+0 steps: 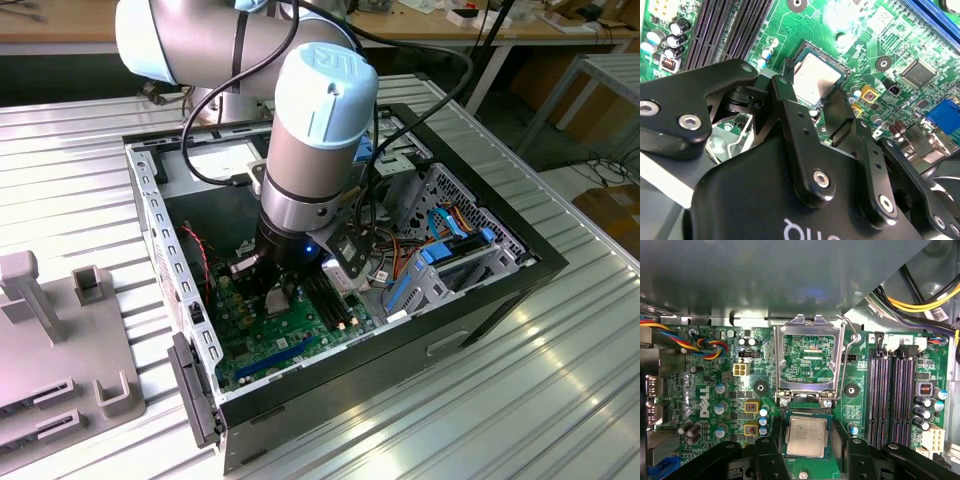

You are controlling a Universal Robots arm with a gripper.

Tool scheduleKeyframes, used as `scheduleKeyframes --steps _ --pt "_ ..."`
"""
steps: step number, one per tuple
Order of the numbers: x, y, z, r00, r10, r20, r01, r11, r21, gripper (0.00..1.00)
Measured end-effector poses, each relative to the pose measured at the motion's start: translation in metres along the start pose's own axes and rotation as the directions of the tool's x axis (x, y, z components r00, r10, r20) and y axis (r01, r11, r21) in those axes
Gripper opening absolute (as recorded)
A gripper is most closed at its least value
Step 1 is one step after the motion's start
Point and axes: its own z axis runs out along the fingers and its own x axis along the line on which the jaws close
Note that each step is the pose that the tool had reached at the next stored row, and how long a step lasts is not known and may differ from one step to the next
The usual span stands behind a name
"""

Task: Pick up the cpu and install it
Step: 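Place the cpu into insertion slot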

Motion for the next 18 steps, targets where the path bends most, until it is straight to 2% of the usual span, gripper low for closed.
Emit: scheduleKeyframes --steps 4,5,18 --pt "0.0 0.0 0.0 1.0 0.0 0.0 0.0 1.0 0.0 0.53" --pt "0.0 0.0 0.0 1.0 0.0 0.0 0.0 1.0 0.0 0.58" --pt "-0.0002 0.0006 0.0033 1.0 -0.01 0.0008 0.01 1.0 0.0002 0.58"
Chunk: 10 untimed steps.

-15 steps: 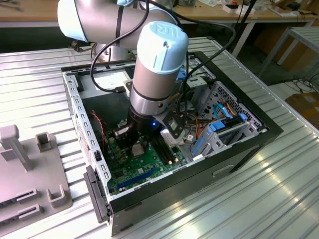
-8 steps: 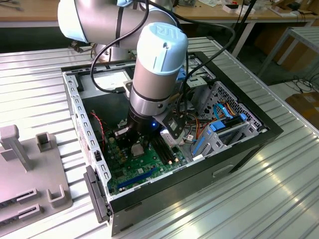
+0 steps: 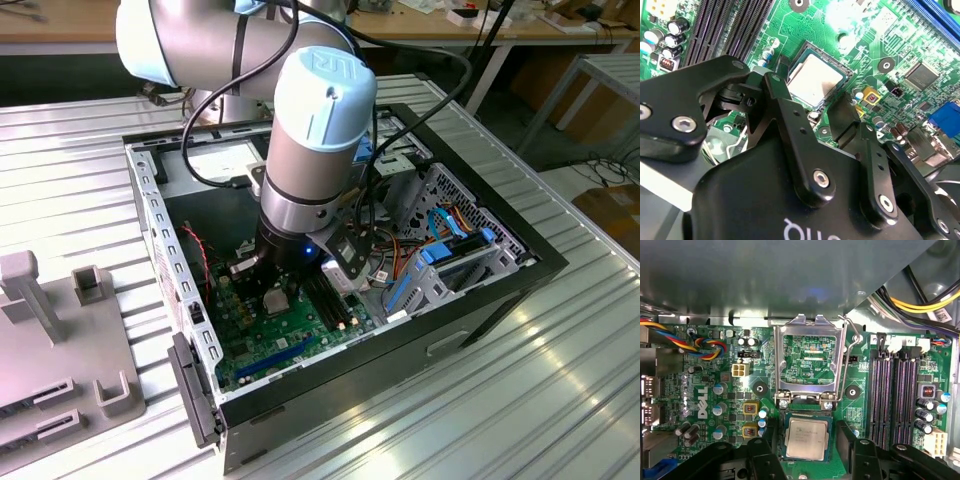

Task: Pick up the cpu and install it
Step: 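Place the cpu into insertion slot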

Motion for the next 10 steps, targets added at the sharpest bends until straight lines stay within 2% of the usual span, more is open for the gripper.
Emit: scheduleKeyframes --steps 4,5,7,10 --pt "0.0001 0.0 -0.0001 1.0 0.001 -0.0004 -0.001 1.0 0.0002 0.57" --pt "0.0 0.0 -0.0001 1.0 0.0 0.0003 0.0 1.0 0.0005 0.51" --pt "0.0 0.0 0.0 1.0 0.0 0.0 0.0 1.0 0.0001 0.47" --pt "0.0001 -0.001 0.0001 1.0 -0.002 0.0 0.002 1.0 -0.0001 0.47"
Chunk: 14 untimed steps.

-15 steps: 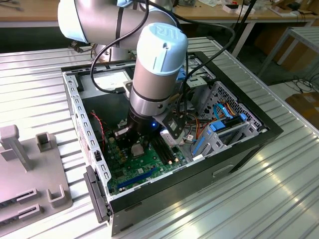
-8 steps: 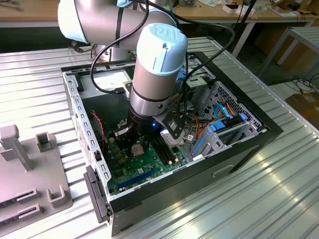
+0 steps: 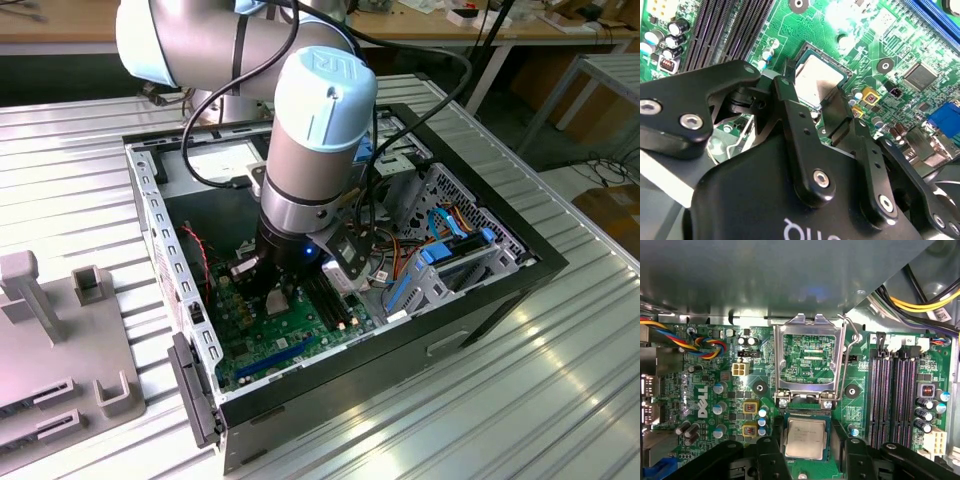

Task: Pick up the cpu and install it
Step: 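Place the cpu into insertion slot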

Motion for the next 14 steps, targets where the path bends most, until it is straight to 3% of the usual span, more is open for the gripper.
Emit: scheduleKeyframes --steps 14 --pt "-0.0002 -0.0001 0.0 0.9995 -0.031 -0.0002 0.031 0.9995 0.0005 0.47"
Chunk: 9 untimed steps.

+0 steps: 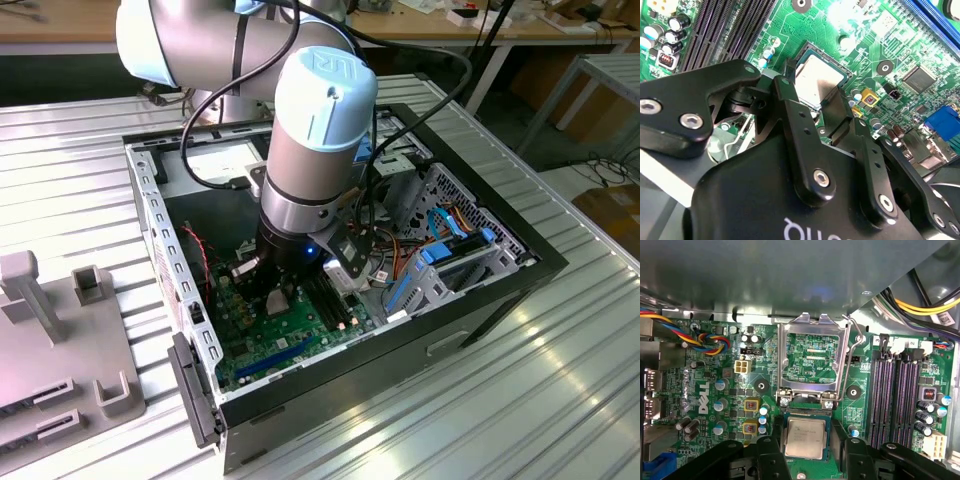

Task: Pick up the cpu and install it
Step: 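Place the cpu into insertion slot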

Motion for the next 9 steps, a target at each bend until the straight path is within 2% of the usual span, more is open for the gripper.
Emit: scheduleKeyframes --steps 9 --pt "0.0001 0.0 0.0001 1.0 0.0 0.0 0.0 1.0 -0.0003 0.47"
